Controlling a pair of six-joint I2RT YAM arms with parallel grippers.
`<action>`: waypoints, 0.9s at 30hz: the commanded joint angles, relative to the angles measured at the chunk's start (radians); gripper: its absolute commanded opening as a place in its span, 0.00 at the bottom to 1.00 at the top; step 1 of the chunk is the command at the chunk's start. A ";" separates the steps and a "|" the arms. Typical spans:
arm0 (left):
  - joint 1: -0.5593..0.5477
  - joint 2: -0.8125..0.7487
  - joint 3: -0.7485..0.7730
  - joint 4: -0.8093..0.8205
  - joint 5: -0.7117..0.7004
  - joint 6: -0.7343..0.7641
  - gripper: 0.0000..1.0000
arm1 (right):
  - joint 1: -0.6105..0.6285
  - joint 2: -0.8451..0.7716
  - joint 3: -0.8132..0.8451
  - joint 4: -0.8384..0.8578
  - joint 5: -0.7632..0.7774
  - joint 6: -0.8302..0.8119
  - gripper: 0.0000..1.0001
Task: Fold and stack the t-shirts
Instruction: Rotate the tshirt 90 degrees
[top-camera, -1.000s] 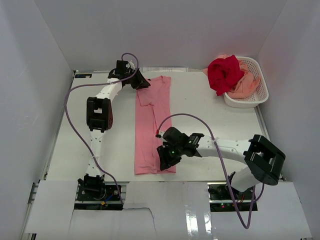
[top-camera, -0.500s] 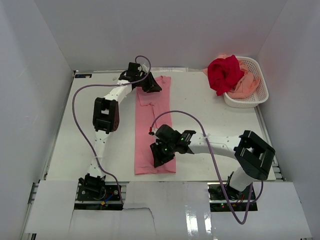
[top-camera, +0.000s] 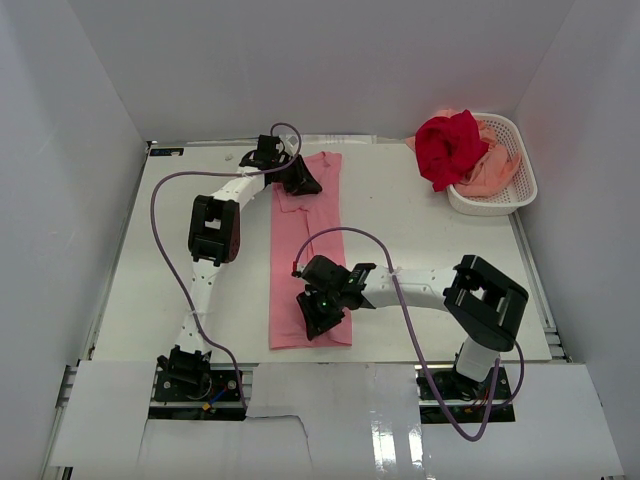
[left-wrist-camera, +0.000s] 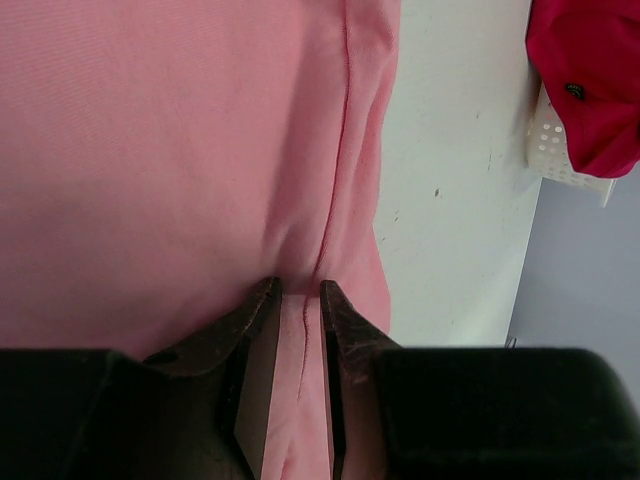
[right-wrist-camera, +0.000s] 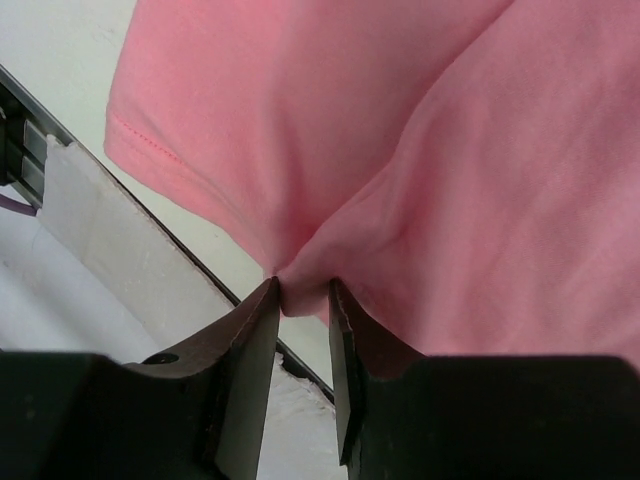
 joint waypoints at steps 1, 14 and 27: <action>-0.006 -0.017 -0.012 0.003 0.000 0.018 0.34 | 0.005 0.002 0.030 0.014 0.009 0.003 0.32; -0.006 -0.009 -0.008 -0.002 -0.011 0.023 0.34 | 0.021 -0.032 0.042 -0.017 -0.016 0.026 0.08; -0.006 0.012 0.015 -0.029 -0.025 0.021 0.34 | 0.067 -0.026 0.035 -0.077 -0.058 0.055 0.09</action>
